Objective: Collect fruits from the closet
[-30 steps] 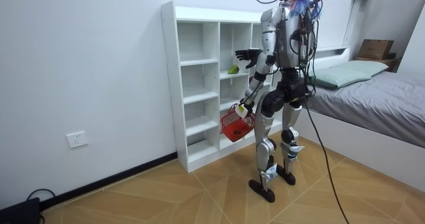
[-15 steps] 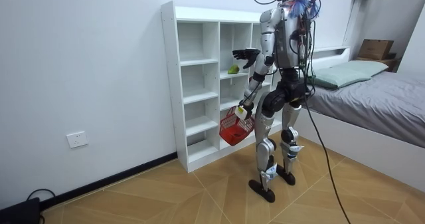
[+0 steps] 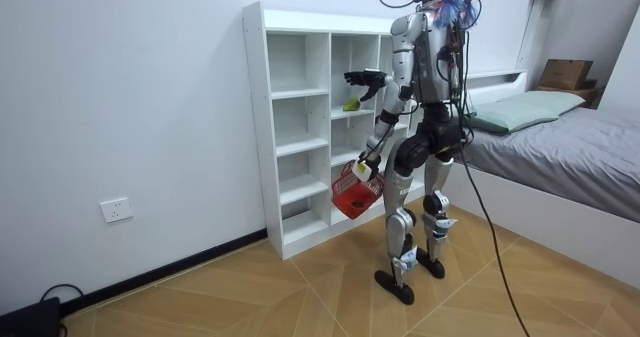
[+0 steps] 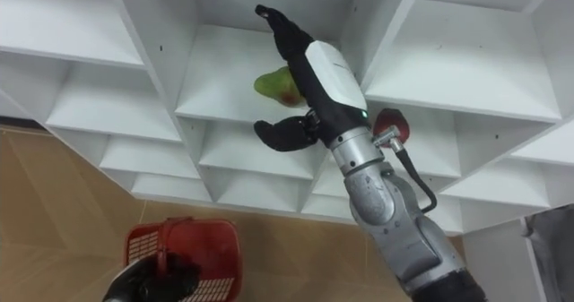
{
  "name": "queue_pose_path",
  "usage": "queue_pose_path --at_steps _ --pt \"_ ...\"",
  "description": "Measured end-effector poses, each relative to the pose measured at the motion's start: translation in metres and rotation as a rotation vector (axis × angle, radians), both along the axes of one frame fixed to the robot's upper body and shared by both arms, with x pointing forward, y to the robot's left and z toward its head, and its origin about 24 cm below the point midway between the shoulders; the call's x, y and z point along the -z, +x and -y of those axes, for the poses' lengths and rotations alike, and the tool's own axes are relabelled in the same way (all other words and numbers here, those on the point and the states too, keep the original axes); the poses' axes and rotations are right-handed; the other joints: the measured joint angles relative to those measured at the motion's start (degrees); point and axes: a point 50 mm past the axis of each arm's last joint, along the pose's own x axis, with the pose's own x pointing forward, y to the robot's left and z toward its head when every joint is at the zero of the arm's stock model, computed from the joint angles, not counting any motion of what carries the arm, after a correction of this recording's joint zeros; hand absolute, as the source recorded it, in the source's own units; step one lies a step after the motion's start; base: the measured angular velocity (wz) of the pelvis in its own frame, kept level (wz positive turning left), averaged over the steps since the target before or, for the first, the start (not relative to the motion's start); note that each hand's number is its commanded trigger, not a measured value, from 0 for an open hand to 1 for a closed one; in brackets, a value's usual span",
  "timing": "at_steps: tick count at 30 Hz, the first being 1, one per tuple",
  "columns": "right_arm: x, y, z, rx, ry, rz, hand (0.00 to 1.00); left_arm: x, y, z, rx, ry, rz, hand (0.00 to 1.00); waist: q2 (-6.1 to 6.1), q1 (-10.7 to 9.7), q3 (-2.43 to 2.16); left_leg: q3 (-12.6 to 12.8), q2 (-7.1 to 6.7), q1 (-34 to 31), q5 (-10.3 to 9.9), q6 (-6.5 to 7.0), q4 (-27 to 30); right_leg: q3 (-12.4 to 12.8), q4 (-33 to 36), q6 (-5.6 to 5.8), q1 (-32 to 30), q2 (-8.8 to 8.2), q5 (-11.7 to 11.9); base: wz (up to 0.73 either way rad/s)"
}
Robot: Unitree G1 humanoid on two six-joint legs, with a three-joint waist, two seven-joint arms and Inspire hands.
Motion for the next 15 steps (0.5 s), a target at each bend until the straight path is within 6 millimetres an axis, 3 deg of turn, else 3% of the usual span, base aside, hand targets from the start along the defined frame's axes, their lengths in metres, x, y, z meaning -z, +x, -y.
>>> queue_pose_path --at_steps 15 --pt "0.005 0.022 0.014 0.071 -0.072 -0.020 0.00 0.000 -0.007 -0.012 -0.027 0.021 -0.020 1.00 -0.96 0.40 -0.13 -0.93 -0.23 -0.94 0.31 0.04 0.98 -1.74 0.04 -0.06 0.05 -0.40 0.03 0.03"
